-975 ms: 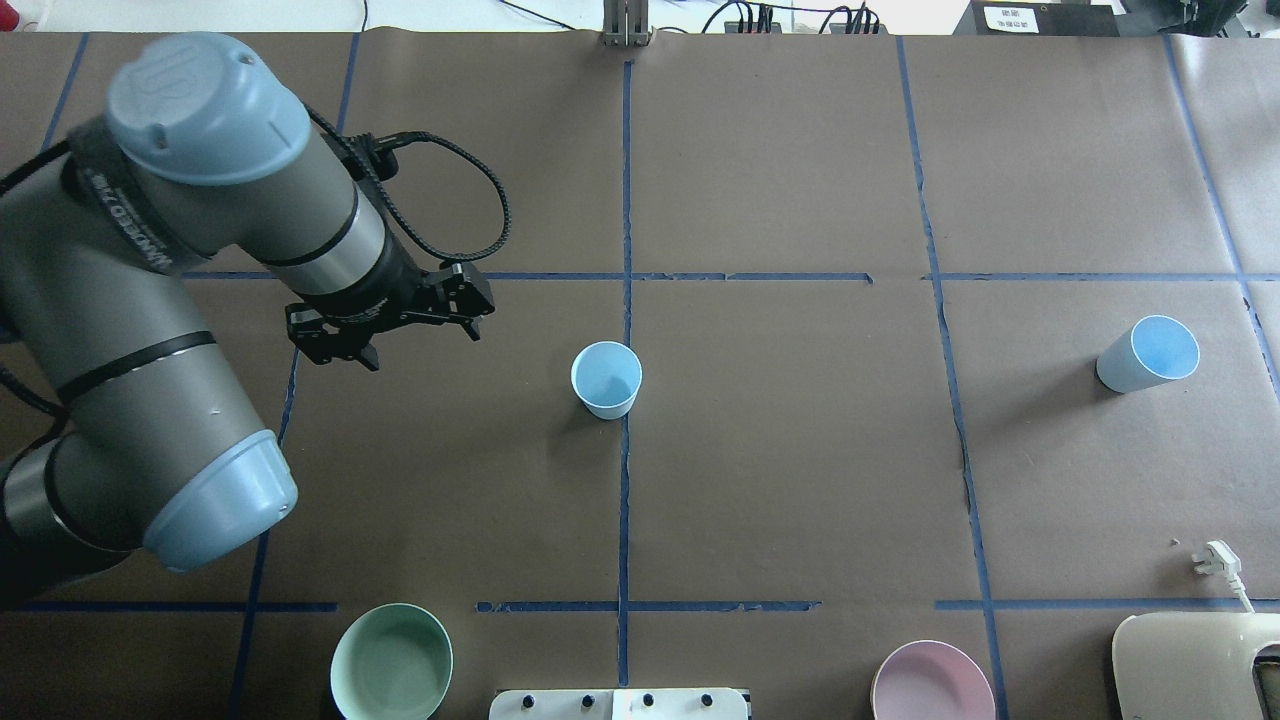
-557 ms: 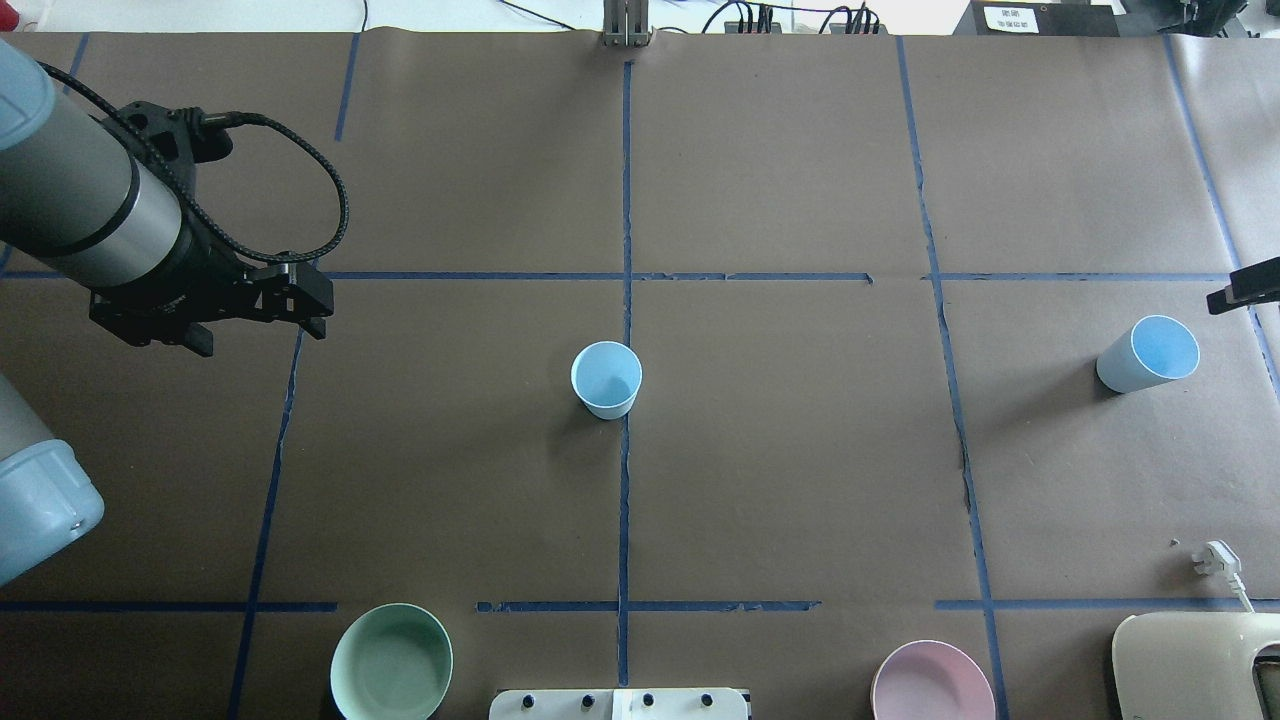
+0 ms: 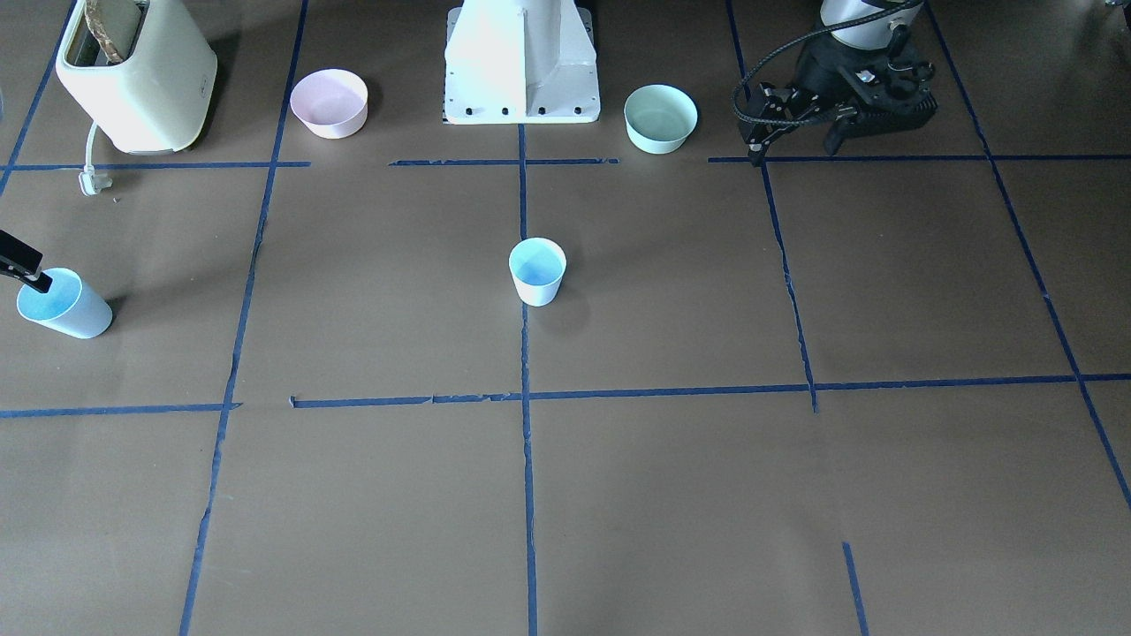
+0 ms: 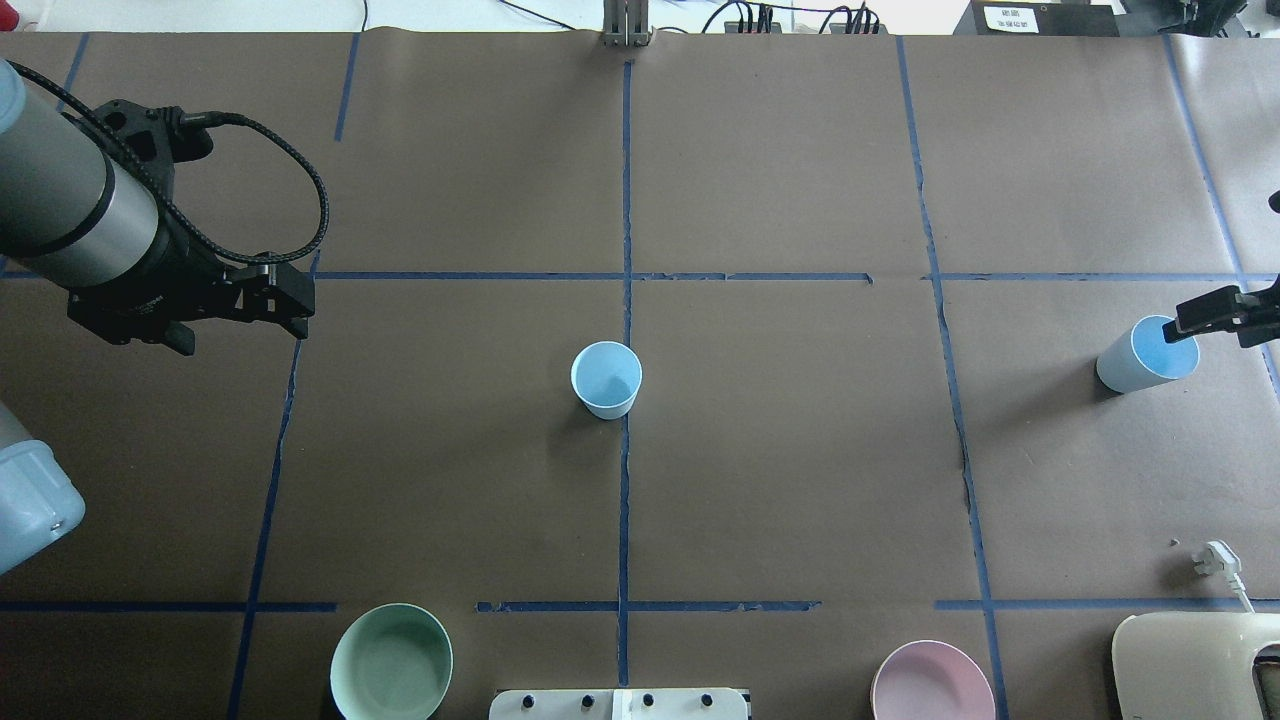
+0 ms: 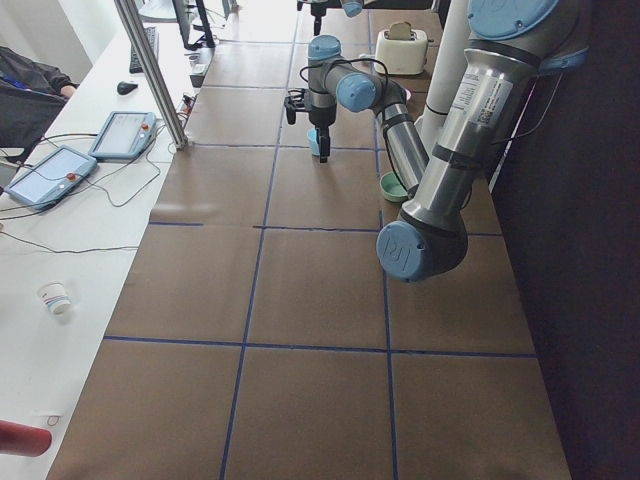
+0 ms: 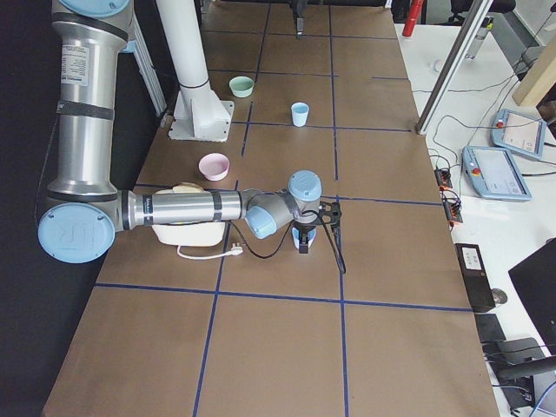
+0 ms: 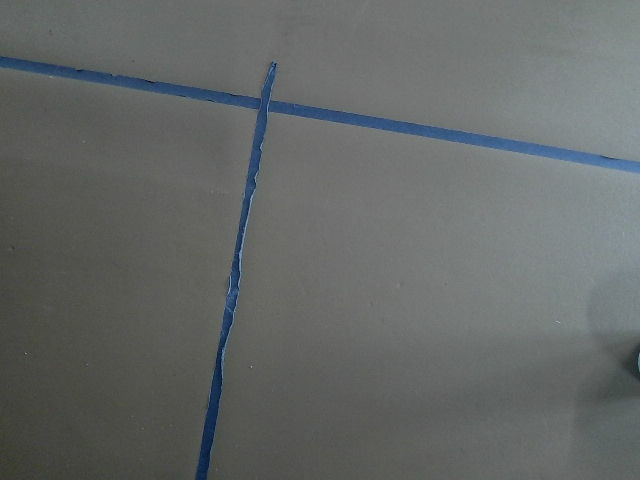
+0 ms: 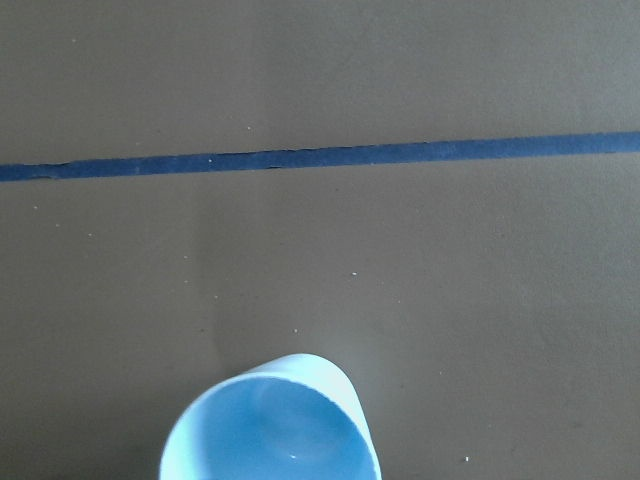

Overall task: Stack blue cups with both arms
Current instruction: 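Withdraw the left gripper while the right gripper reaches the other blue cup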

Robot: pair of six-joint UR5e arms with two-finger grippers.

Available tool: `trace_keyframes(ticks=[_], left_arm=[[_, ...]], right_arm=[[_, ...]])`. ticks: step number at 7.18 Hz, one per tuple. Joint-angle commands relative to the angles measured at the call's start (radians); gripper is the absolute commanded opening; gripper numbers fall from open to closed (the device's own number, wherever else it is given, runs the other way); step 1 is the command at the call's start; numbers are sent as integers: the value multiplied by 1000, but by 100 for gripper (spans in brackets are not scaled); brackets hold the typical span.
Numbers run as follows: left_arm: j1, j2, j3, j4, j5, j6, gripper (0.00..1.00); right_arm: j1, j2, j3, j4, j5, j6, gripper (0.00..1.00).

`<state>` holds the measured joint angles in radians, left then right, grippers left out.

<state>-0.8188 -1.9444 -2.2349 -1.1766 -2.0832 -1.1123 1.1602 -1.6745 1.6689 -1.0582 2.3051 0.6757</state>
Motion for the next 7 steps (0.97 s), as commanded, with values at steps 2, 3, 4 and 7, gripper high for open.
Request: trace_keyframes(ticks=[2,3,4,7], left_arm=[[0,1,0,0,0,0,100],[0,1,1,0,2,0,100],[0,2,0,0,2,0,100],[0,2,0,0,2,0,100]], right_arm=[[-25,4,-55,1,-1,1,99],[-33,4,-55,1,-1,2,93],[-33,4,-55,1,-1,13,62],[-45,9,-54,1,-1,13,0]])
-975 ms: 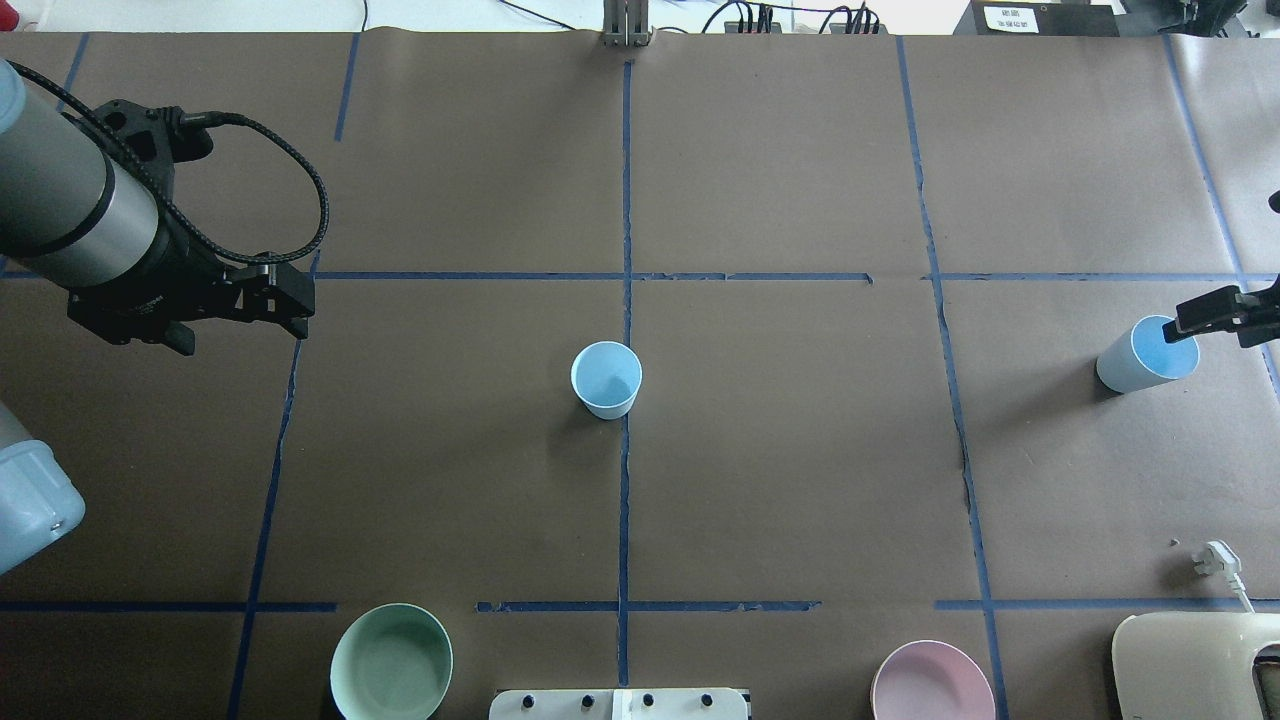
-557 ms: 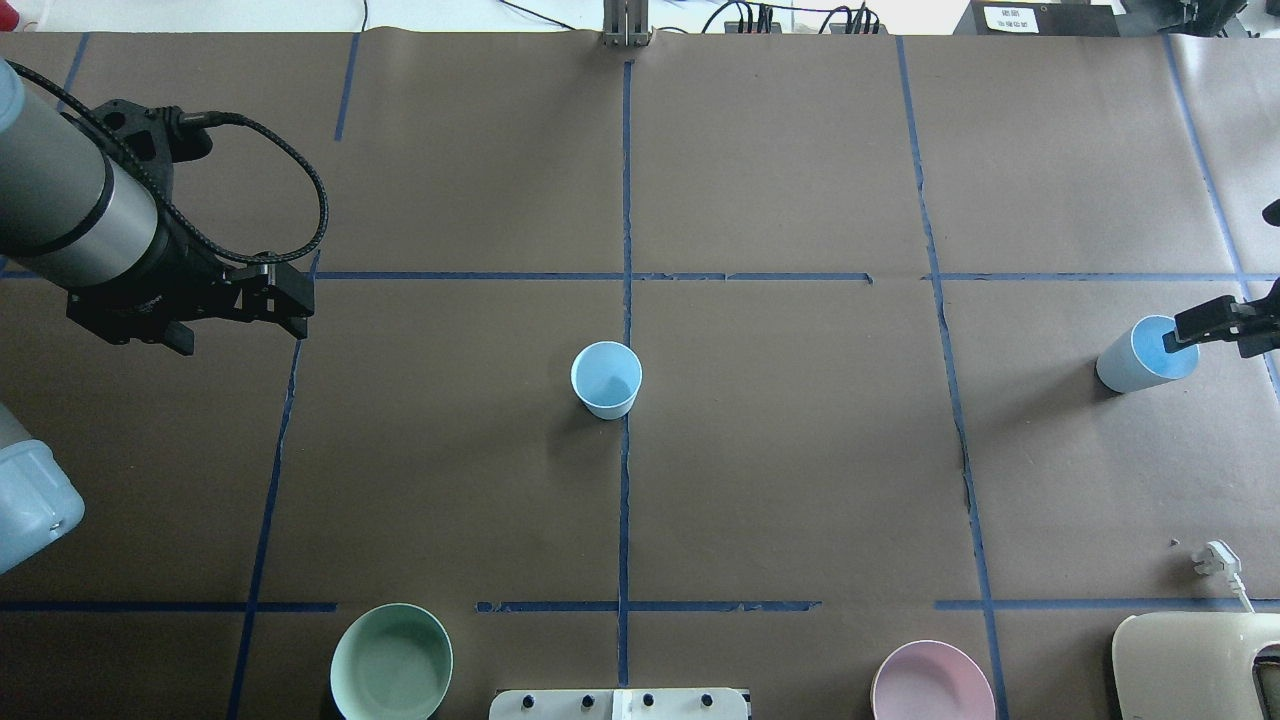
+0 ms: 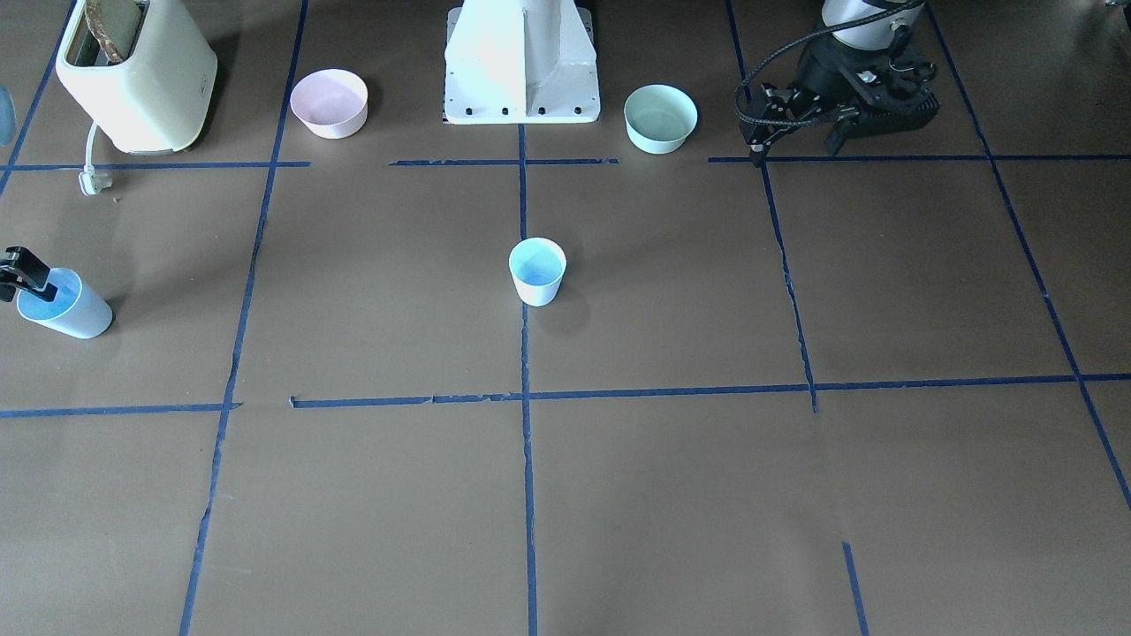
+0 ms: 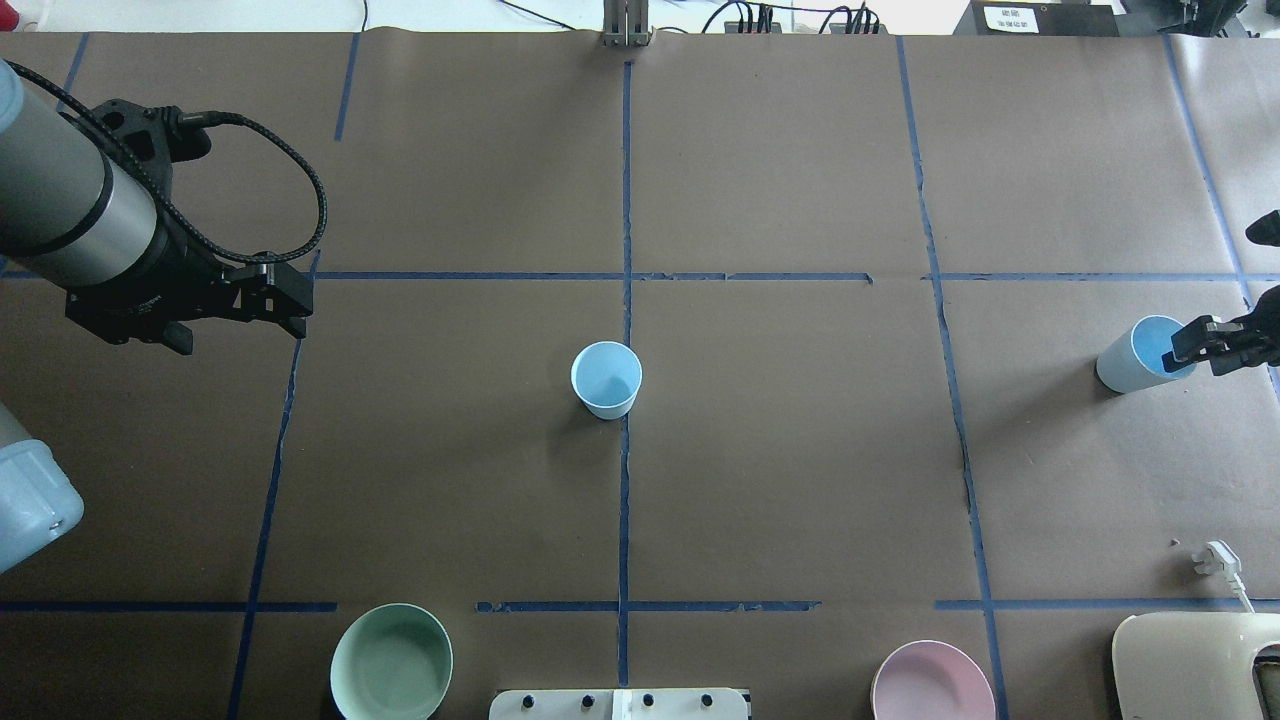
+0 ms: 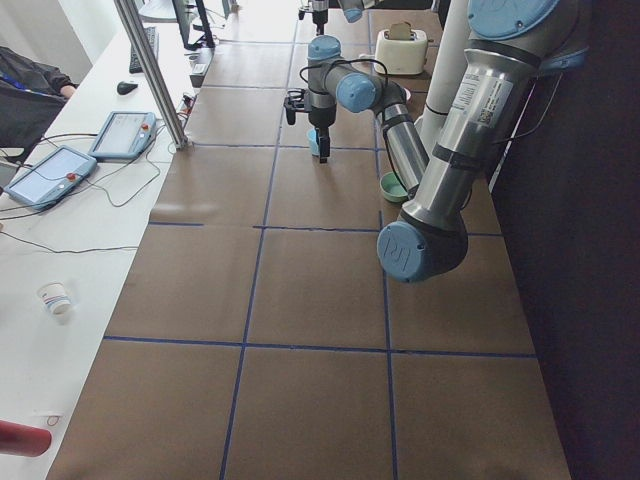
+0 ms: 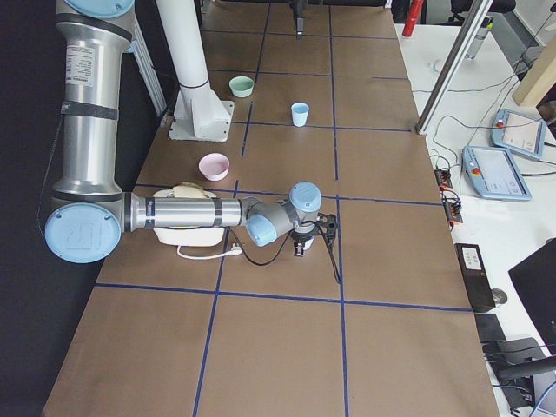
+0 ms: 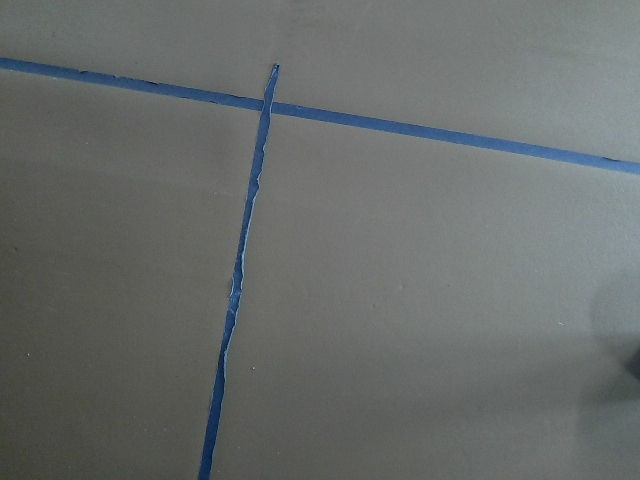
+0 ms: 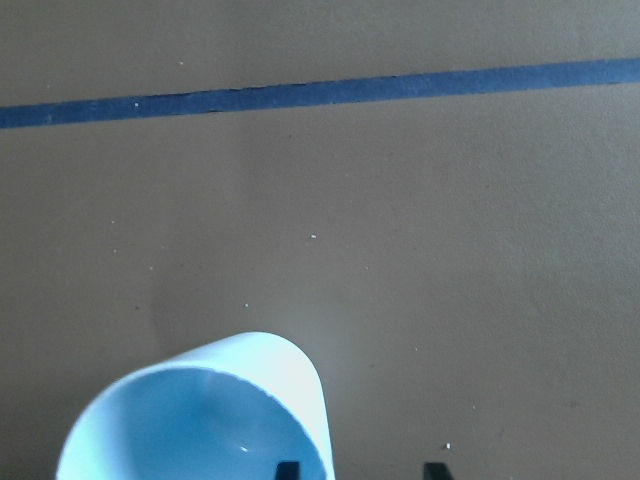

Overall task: Stack blue cups with both arms
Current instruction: 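Withdraw the left gripper while the right gripper reaches the other blue cup, then grasp the second blue cup with the right gripper and carry it toward the center cup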

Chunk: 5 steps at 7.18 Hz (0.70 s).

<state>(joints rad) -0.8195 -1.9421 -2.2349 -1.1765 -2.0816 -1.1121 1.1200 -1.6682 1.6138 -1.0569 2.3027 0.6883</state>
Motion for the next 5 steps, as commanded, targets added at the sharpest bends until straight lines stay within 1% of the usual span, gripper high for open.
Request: trace_keyframes(ticks=[1,2,3,4,5], left_arm=[[0,0,0,0,0,0,100],[-1,0,-5,0,0,0,100],[-1,6,-14,0,0,0,100],[-1,17,-12,0,0,2,100],[-13,43,-14,-2,2,71,100]], right_arm=[[-3,4,12,5,3,2,0],[0,5,44,5,6,2,0],[41,5,111,0,20,4,0],[84,10,161,-11,88,13,0],[102,42,182,-14,128,77,0]])
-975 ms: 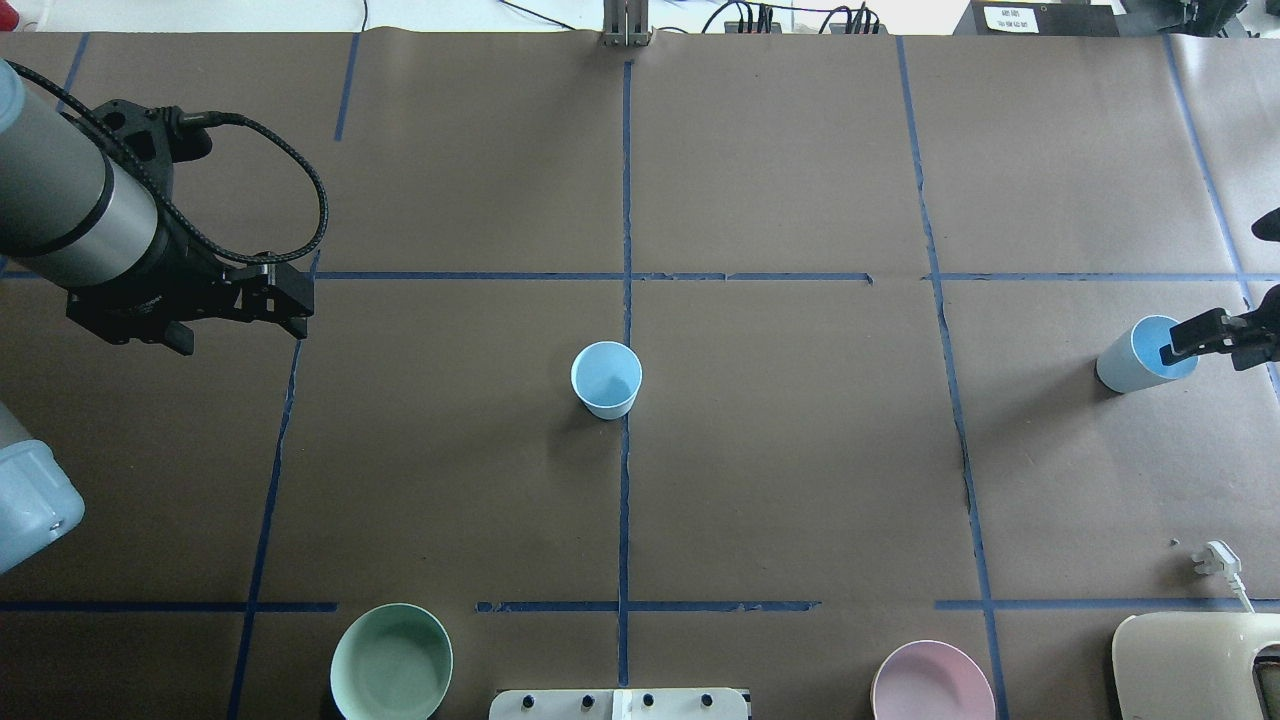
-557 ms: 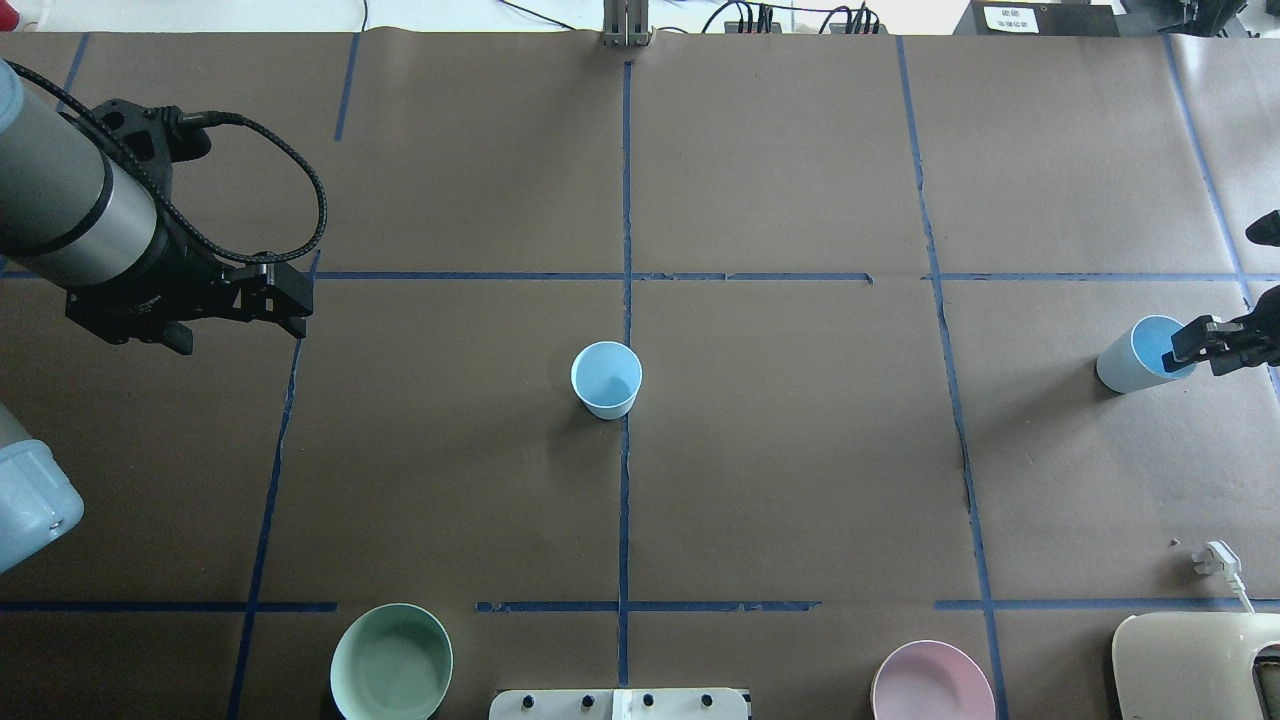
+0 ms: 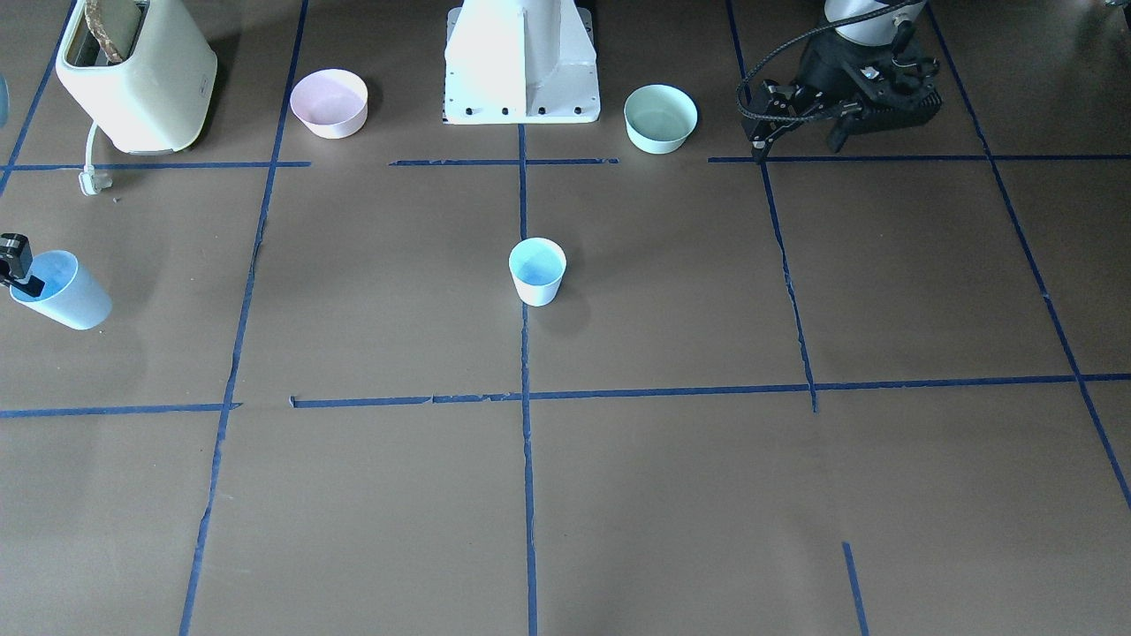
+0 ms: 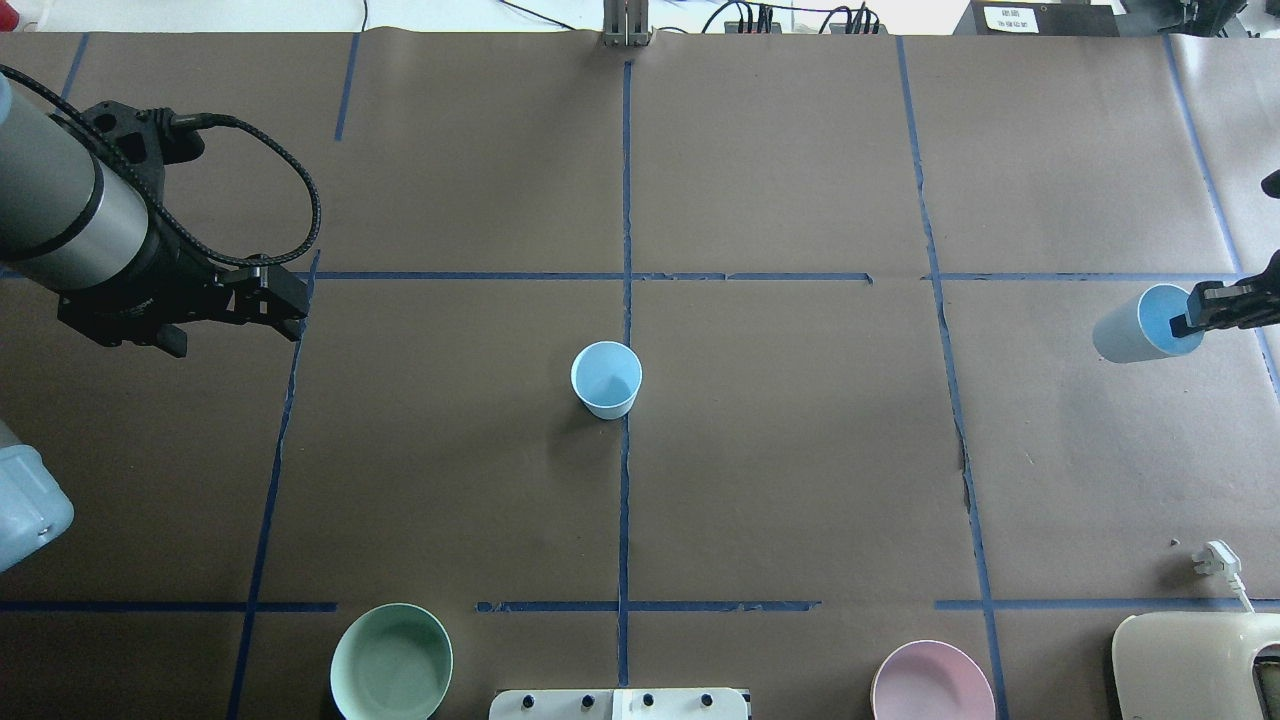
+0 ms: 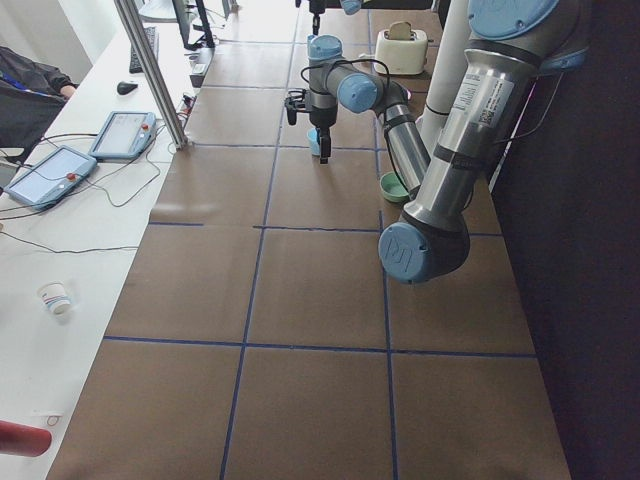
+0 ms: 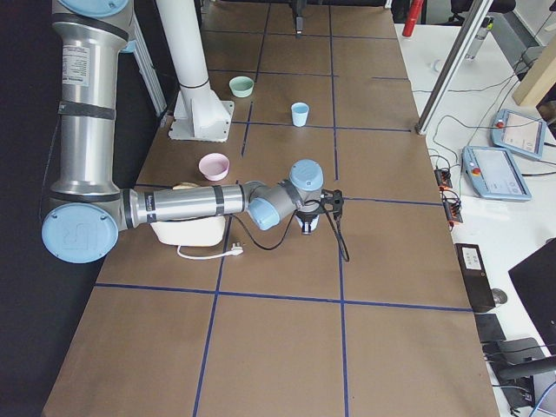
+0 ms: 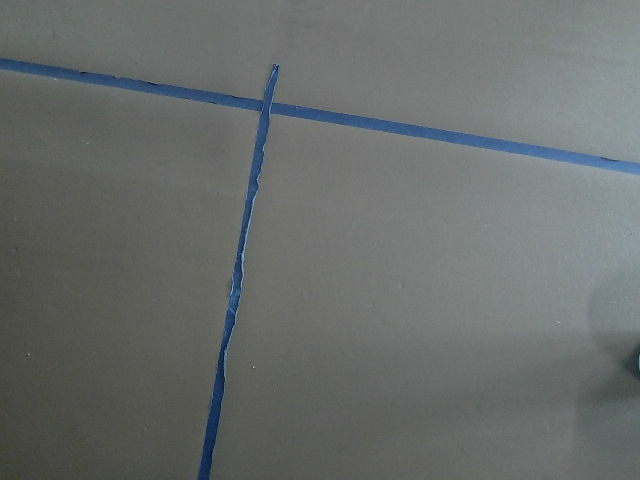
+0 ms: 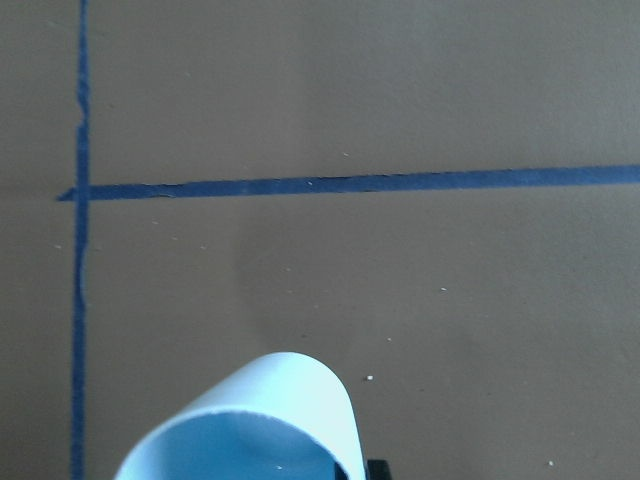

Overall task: Stack blue cups with both arms
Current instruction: 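Grasp the second blue cup with the right gripper and carry it toward the center cup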

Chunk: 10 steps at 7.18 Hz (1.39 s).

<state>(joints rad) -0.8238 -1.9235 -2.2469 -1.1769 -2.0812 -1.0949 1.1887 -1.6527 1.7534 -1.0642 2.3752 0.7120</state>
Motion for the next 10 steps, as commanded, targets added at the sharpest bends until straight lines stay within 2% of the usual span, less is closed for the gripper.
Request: trace_keyframes(ticks=[1,3,4,5,6,7,8,10], left_arm=[[-50,67,0,-3,-3,178,100],[-131,135,9,-6,-5,382,100],[-170,153,13,-4,-8,450,100],[-214,158,59,-9,-63,533,100],[-257,170,105,-13,-83,606,100],[-285,185,133,-15,-85,659,100],[-305,185,163,-18,-85,700,100],[-330,213,232,-106,-86,740,100]], right_arm=[[34,89,63,-31,64,129,0],[-16,164,173,-135,64,222,0],[-56,256,210,-239,53,281,0],[-119,362,221,-316,23,356,0],[-247,466,221,-373,-94,470,0],[-388,550,219,-414,-252,563,0],[-488,620,218,-463,-346,617,0],[-614,675,203,-500,-472,651,0]])
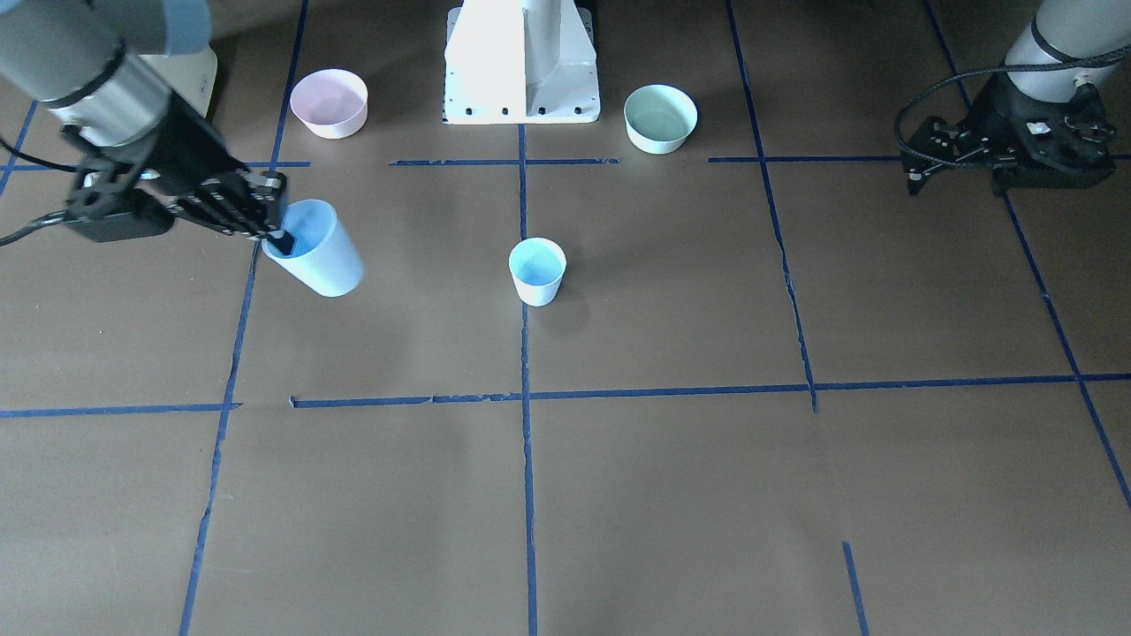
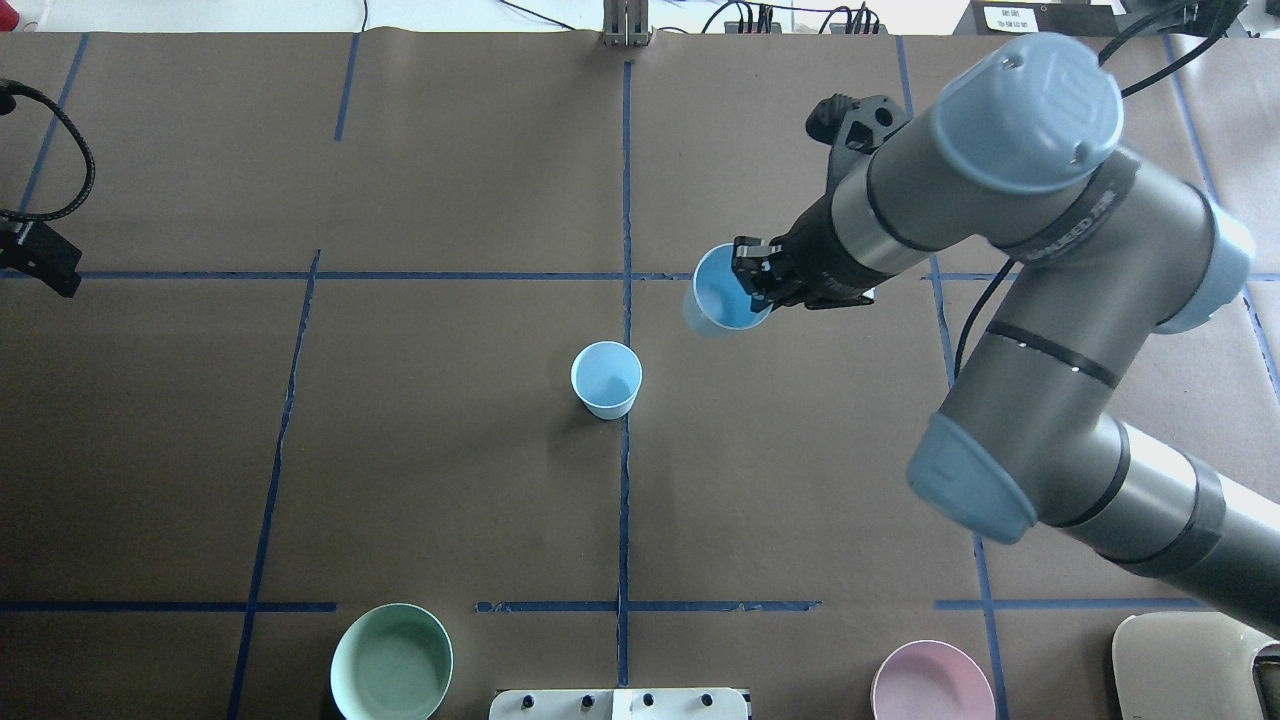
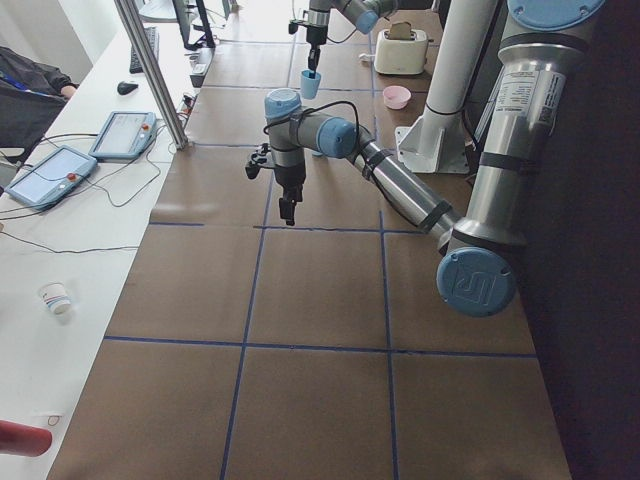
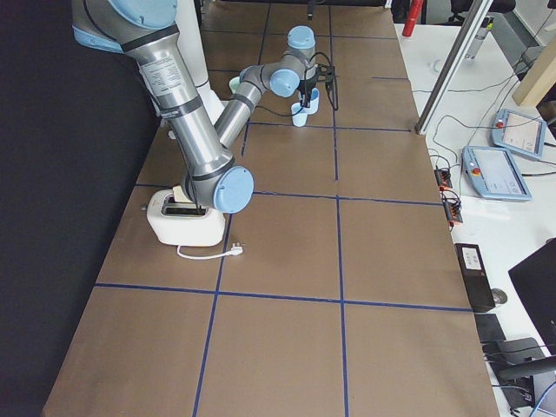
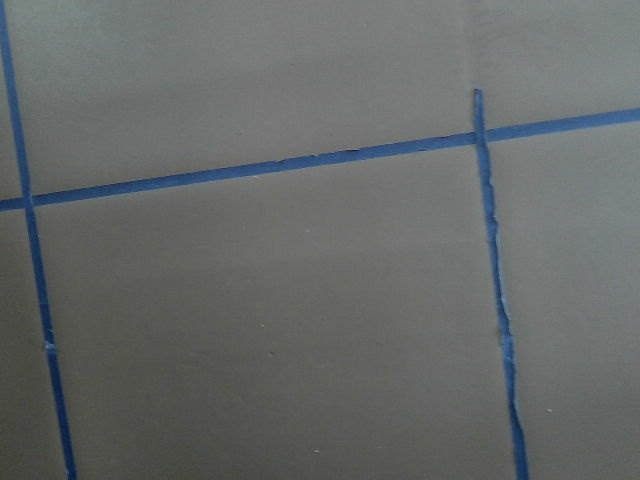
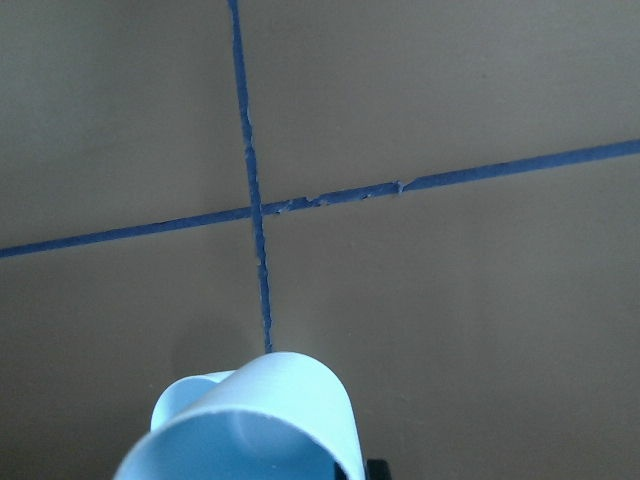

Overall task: Stack blue cups with both arms
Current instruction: 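Lower the held cup into the center cup and open the right gripper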

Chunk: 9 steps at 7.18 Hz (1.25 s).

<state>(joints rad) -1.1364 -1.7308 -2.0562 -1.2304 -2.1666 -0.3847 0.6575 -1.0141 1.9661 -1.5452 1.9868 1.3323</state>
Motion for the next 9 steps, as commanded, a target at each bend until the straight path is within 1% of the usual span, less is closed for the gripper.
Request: trace_keyframes(ticks=[1,2,3,4,5,8,9], left_arm=[[-49,49,68,-117,-1,64,100],[-72,60,88,-129,-37,110,100],[-107,60,114,-130,-56,168,100],[-133,60,140,-129,-58,217,100],[-157,60,151,-129,-58,248,100],[-164,62,157,-129,-59,254,100],[-164,63,157,-130,-59,254,100]], right_arm=[[-107,70,-33,-20,-115,41,0],[-116,103,-71,-20,-115,47,0],[-119,115,-88,-18,-117,54,0],[-119,132,-116,-16,-118,54,0],[-119,167,-165,-15,-118,54,1],[-122,172,-185,-13,-118,56,2],[-122,172,-185,-13,-118,56,4]])
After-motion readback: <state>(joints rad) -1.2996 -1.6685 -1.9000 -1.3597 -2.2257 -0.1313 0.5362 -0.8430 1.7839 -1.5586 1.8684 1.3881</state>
